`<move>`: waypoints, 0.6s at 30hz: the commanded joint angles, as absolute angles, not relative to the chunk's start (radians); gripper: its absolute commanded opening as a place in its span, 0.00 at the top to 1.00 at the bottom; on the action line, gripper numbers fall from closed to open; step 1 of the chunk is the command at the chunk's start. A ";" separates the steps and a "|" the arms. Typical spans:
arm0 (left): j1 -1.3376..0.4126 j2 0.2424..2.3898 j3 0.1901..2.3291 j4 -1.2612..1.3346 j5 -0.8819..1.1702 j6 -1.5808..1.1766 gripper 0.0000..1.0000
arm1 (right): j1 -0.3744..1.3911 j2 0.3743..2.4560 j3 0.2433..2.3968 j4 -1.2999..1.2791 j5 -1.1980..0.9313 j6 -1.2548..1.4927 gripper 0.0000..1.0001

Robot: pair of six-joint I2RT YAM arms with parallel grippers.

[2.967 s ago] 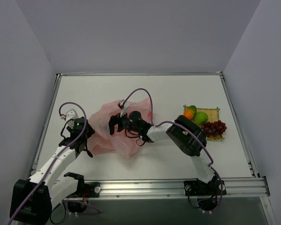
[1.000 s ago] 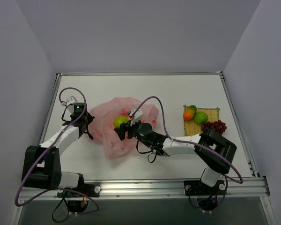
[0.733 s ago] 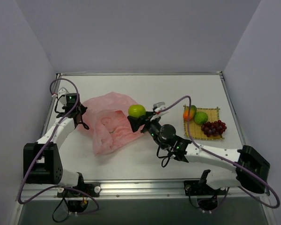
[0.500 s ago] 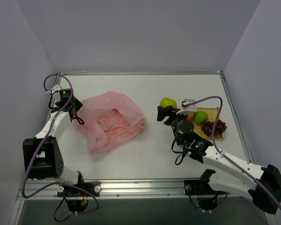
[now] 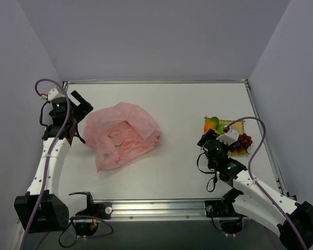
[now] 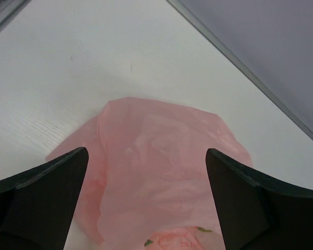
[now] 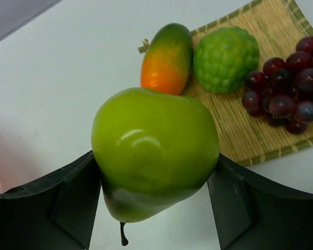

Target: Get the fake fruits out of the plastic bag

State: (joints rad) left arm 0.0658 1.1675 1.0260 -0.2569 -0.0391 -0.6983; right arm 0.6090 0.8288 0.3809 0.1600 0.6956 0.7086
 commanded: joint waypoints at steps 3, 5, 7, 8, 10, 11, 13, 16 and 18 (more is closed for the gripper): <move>0.064 0.927 1.023 -0.353 0.063 -0.614 0.02 | 0.575 0.842 0.353 0.130 0.765 0.857 0.60; 0.061 0.870 0.993 -0.383 0.103 -0.586 0.06 | 0.565 0.877 0.353 0.130 0.778 0.882 0.60; 0.057 0.790 0.963 -0.431 0.141 -0.568 0.06 | 0.549 0.936 0.377 0.129 0.775 0.882 0.60; 0.054 0.769 0.948 -0.449 0.171 -0.555 0.06 | 0.546 0.949 0.385 0.130 0.779 0.891 0.60; 0.052 0.704 0.902 -0.509 0.193 -0.551 0.06 | 0.532 0.998 0.399 0.133 0.785 0.905 0.60; 0.052 0.686 0.885 -0.524 0.215 -0.551 0.06 | 0.525 1.014 0.403 0.143 0.785 0.908 0.60; 0.051 0.626 0.829 -0.566 0.235 -0.567 0.06 | 0.491 1.072 0.406 0.176 0.767 0.922 0.59; 0.051 0.566 0.787 -0.609 0.276 -0.586 0.06 | 0.447 1.150 0.413 0.230 0.735 0.920 0.59; 0.048 0.543 0.788 -0.629 0.311 -0.589 0.06 | 0.428 1.189 0.417 0.259 0.727 0.917 0.59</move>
